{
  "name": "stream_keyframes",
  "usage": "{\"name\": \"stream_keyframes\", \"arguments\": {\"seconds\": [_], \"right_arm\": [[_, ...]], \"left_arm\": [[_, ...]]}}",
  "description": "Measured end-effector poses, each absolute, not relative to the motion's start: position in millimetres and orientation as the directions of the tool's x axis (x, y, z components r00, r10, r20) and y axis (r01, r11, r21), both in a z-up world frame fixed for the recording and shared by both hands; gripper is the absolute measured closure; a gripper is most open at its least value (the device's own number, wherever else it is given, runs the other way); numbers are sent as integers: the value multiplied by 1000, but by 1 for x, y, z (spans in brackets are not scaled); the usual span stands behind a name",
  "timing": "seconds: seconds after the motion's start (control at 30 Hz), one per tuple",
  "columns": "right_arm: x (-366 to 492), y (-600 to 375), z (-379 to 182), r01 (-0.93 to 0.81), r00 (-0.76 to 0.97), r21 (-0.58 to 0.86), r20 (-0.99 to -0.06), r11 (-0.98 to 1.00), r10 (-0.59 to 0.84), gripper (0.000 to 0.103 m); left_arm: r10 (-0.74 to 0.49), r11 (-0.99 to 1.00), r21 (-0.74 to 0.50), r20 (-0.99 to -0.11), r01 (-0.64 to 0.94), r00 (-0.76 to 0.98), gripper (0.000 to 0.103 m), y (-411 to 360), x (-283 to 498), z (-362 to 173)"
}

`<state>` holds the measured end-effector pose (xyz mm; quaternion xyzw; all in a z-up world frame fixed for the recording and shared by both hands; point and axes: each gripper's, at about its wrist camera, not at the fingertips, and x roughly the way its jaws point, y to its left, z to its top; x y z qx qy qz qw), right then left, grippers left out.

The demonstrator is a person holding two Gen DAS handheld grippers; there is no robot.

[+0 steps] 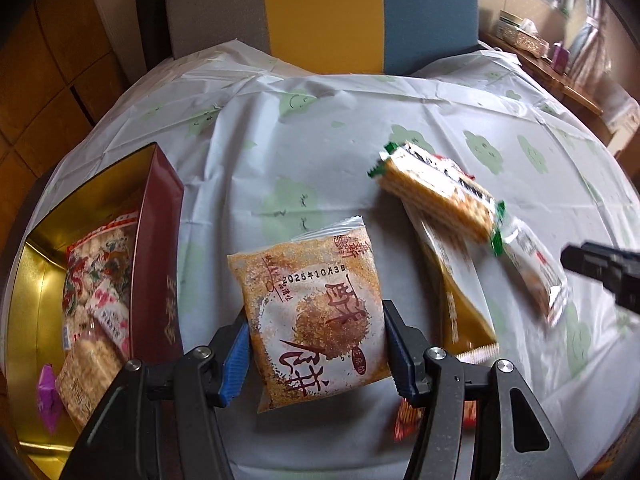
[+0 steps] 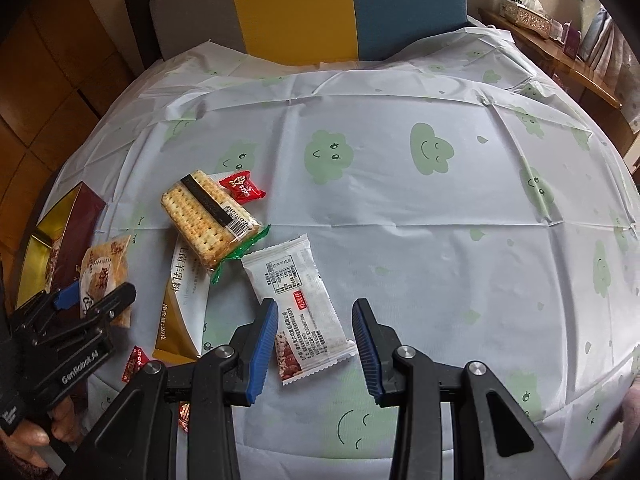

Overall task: Organize snacks
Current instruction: 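Hold the pastry bag in the left gripper while the right gripper grasps the saltine cracker pack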

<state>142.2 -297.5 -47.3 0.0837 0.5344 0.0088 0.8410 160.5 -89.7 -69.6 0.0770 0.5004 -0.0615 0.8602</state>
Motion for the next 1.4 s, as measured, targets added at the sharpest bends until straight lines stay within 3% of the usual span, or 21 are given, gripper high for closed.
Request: {"name": "stream_keyframes", "arguments": {"seconds": [0.9, 1.17, 1.27, 1.4], "right_arm": [[141, -297, -42, 49, 493, 209, -855, 977, 159, 64], [156, -270, -30, -106, 469, 240, -843, 965, 261, 64], [174, -251, -26, -192, 461, 203, -845, 960, 271, 44], [204, -230, -35, -269, 416, 172, -867, 948, 276, 41]], "left_arm": [[-68, 971, 70, -832, 227, 550, 43, -83, 130, -83], [-79, 970, 66, -826, 235, 558, 43, -82, 127, -82], [-82, 970, 62, -826, 234, 557, 43, -82, 128, -81], [-86, 970, 57, -826, 235, 557, 43, -81, 128, -82]]}}
